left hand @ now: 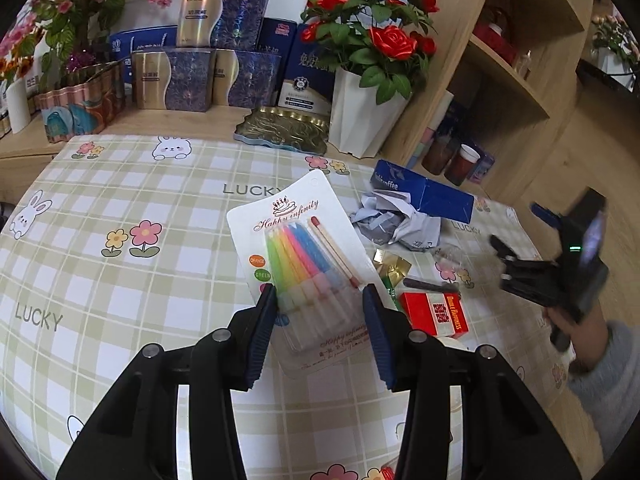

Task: Collect trash
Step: 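Grasp the blue paper bag with the right gripper and lift it while the left gripper holds the candle card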

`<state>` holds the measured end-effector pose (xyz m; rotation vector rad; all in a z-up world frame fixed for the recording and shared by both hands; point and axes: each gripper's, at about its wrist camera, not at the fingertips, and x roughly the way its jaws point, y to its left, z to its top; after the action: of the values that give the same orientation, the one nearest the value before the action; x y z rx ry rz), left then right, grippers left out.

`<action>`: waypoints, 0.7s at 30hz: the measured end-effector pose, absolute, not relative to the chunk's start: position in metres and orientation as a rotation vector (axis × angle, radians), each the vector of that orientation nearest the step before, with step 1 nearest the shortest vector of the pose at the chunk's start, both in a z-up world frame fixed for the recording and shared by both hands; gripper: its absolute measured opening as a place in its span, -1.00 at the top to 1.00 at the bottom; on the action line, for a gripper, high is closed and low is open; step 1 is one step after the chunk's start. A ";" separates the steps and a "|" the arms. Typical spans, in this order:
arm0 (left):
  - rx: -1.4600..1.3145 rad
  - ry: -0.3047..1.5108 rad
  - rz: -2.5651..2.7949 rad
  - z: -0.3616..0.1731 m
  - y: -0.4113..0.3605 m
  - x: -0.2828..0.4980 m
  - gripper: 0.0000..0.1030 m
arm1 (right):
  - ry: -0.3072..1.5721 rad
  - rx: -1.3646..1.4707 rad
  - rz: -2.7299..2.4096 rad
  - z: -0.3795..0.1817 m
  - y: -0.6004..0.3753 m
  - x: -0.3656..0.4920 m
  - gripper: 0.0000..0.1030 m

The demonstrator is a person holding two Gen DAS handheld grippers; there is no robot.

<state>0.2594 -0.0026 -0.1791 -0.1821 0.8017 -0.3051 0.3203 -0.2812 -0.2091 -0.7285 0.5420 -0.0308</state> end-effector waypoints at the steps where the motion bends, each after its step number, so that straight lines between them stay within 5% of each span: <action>1: -0.185 0.804 -0.310 -0.180 -0.002 0.260 0.17 | 0.538 -0.780 -0.025 -0.214 -0.275 0.325 -0.85; 6: -0.189 0.826 -0.337 -0.186 -0.004 0.262 0.17 | 0.551 -0.934 0.012 -0.238 -0.250 0.355 -0.63; 13: -0.183 0.842 -0.361 -0.195 -0.009 0.258 0.17 | 0.596 -1.078 0.095 -0.250 -0.225 0.384 -0.62; 16: -0.187 0.845 -0.364 -0.198 -0.009 0.256 0.17 | 0.668 -1.006 0.108 -0.245 -0.227 0.394 -0.11; 21: -0.210 0.833 -0.369 -0.195 -0.005 0.249 0.17 | 0.669 -0.645 0.137 -0.207 -0.255 0.388 0.03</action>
<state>0.2494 -0.0046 -0.1949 -0.2103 0.8328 -0.3692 0.3879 -0.2549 -0.2075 -0.6447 0.6687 0.1370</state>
